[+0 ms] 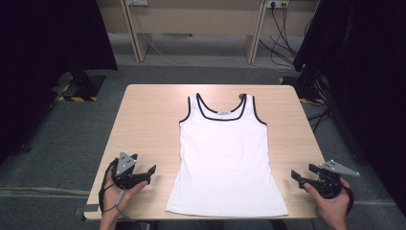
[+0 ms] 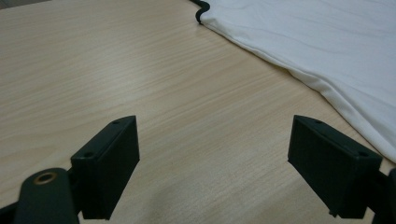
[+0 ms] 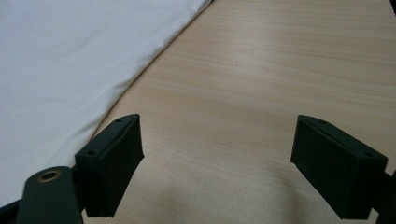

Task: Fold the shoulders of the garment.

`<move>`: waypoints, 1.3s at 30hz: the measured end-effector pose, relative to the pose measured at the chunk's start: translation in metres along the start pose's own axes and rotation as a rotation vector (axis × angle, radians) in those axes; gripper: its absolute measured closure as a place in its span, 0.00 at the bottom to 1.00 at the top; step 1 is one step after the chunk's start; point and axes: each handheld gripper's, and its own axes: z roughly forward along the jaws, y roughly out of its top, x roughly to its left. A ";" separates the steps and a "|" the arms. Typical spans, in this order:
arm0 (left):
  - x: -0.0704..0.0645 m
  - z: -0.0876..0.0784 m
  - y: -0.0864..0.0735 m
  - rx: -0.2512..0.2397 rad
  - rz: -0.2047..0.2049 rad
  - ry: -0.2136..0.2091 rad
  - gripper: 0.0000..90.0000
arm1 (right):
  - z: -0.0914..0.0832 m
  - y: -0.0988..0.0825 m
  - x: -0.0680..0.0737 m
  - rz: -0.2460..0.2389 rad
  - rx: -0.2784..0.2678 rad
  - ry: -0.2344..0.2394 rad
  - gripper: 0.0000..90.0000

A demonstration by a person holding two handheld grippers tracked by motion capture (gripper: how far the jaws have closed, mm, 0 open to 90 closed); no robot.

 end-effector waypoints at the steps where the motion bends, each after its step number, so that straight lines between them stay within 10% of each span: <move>1: 0.000 0.000 0.000 0.000 0.000 0.000 0.17 | 0.001 0.002 0.001 -0.003 -0.002 0.001 0.19; 20: -0.002 -0.001 -0.001 -0.002 0.010 0.026 0.18 | 0.042 0.103 0.013 -0.139 -0.016 0.015 0.22; 39: -0.002 -0.001 -0.001 -0.002 0.015 0.020 0.18 | 0.120 0.194 0.022 -0.159 0.009 0.004 0.44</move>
